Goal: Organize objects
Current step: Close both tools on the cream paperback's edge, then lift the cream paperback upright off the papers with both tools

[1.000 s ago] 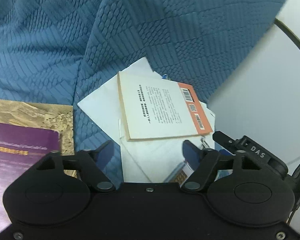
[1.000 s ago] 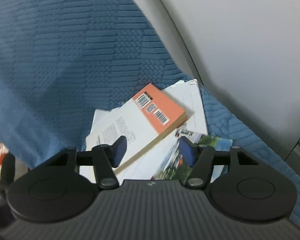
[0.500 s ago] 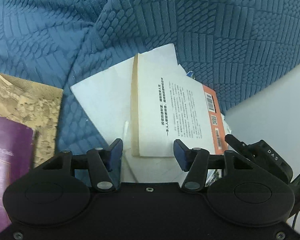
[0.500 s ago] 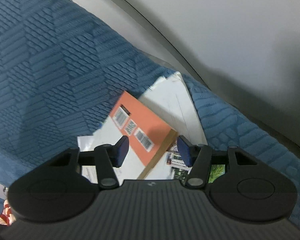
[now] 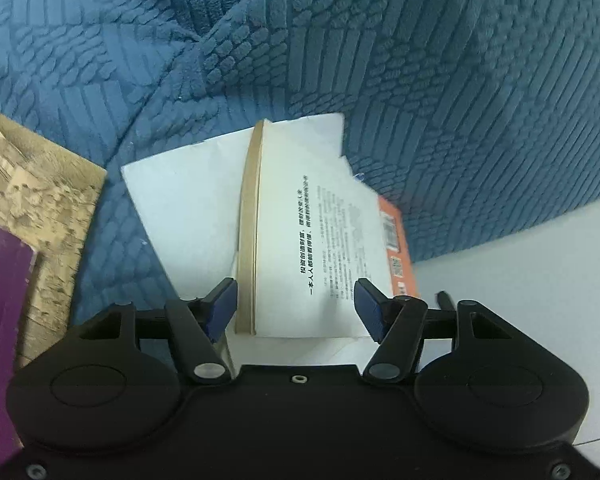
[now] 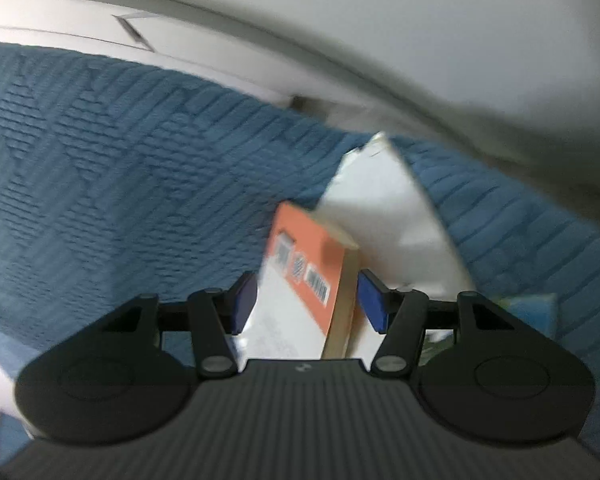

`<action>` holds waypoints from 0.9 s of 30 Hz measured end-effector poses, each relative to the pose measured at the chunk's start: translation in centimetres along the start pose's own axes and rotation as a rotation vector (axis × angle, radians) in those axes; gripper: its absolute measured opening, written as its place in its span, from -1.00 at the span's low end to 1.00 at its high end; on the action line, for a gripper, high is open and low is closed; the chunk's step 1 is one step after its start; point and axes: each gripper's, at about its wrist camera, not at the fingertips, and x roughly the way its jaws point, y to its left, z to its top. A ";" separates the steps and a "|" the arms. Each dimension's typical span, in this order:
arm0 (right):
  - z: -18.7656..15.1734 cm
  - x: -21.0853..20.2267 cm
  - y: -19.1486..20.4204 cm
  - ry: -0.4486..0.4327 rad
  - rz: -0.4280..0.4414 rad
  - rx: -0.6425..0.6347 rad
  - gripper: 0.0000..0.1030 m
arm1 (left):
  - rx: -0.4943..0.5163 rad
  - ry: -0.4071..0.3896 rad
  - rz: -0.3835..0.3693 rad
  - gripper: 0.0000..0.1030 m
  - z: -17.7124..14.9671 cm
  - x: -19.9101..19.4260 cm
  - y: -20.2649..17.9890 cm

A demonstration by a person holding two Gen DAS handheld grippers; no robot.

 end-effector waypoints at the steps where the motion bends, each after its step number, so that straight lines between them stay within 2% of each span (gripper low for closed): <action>1: -0.2 0.3 0.1 0.020 0.019 0.002 0.14 | -0.022 0.001 -0.025 0.22 0.1 -0.2 0.2; 6: -1.6 1.4 0.3 0.107 0.061 0.033 0.14 | -0.098 -0.004 -0.125 0.24 0.7 -1.3 0.6; 10: -3.0 2.0 1.1 0.146 0.083 0.007 0.12 | -0.105 -0.004 -0.143 0.24 1.0 -1.5 0.4; 14: -4.8 2.7 1.4 0.172 0.064 0.021 -0.14 | -0.155 0.008 -0.194 0.24 1.1 -1.7 1.0; 19: -6.6 3.8 1.8 0.208 0.043 0.034 -0.22 | -0.194 0.011 -0.229 0.24 1.3 -1.6 1.2; 22: -6.9 3.7 2.1 0.189 0.025 0.043 -0.46 | -0.180 0.006 -0.223 0.24 1.3 -1.8 1.0; 24: -6.7 3.3 2.8 0.182 0.029 0.016 -0.54 | -0.188 0.008 -0.236 0.25 1.4 -2.0 1.2; 27: -6.8 2.6 4.2 0.190 0.028 -0.048 -0.55 | -0.207 0.020 -0.262 0.26 1.4 -2.5 1.6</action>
